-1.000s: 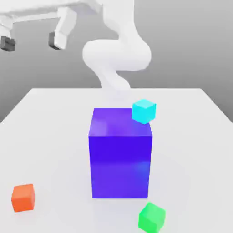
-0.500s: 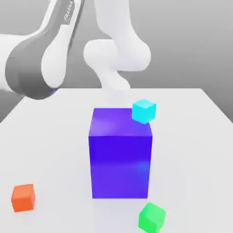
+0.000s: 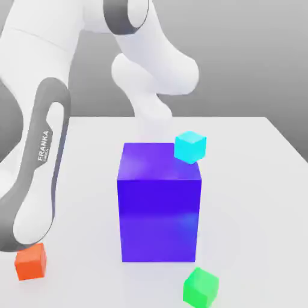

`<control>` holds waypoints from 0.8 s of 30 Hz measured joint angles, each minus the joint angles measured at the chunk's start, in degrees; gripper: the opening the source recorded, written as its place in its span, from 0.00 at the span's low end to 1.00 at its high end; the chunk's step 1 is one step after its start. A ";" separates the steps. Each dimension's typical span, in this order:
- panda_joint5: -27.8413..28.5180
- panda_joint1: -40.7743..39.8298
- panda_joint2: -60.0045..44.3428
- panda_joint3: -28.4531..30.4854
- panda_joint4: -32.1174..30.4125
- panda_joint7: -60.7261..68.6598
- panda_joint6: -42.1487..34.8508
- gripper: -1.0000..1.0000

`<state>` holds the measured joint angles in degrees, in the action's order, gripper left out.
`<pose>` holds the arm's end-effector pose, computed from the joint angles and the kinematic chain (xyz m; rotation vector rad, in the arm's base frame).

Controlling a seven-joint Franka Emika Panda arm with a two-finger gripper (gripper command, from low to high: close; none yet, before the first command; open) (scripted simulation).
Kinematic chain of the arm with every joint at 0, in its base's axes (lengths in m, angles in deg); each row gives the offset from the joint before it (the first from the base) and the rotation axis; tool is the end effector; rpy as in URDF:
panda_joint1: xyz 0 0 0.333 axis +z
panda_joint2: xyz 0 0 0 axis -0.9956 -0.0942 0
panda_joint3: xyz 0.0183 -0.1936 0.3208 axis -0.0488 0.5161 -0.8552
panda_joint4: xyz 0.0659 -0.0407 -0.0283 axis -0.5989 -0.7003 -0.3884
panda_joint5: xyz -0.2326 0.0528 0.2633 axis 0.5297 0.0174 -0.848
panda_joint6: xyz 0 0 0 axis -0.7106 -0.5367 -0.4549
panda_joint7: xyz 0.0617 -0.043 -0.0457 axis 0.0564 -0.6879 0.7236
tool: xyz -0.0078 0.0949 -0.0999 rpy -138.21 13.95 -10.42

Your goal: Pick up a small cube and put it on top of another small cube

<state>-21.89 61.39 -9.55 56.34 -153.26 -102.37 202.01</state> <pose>0.5543 -0.3260 0.1737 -1.7641 2.5980 -0.0018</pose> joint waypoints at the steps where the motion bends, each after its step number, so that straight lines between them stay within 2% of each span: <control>1: 0.10 0.12 0.74 0.17 -0.19 -0.07 -0.57 0.00; 5: 1.10 1.73 7.65 1.19 -2.49 -0.84 -5.20 0.00; 13: 3.43 13.51 20.42 -5.82 -16.87 -4.61 -2.98 0.00; 19: 8.75 23.18 30.22 -12.03 -29.01 -10.27 -0.42 0.00; 21: 11.32 26.18 30.43 -13.68 -31.94 -12.89 2.19 0.00; 24: 13.44 27.77 25.70 -13.46 -32.62 -14.67 7.52 0.00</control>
<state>-8.45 89.17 16.14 42.88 -185.88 -117.04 209.53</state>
